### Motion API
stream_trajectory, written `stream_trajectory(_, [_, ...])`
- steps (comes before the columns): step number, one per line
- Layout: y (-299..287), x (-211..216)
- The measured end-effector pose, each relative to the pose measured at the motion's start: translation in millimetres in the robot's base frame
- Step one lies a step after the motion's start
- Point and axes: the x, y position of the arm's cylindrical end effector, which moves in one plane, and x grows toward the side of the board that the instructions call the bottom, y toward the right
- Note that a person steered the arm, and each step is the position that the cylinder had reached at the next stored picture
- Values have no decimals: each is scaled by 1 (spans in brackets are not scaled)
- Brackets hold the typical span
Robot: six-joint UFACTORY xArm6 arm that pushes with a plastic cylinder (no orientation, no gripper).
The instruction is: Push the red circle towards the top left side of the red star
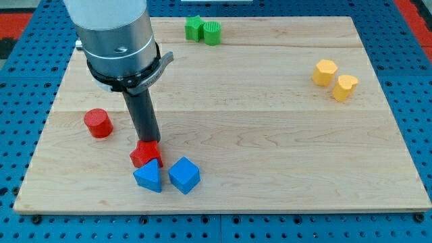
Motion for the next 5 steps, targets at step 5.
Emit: stream_trajectory(5, [-31, 1])
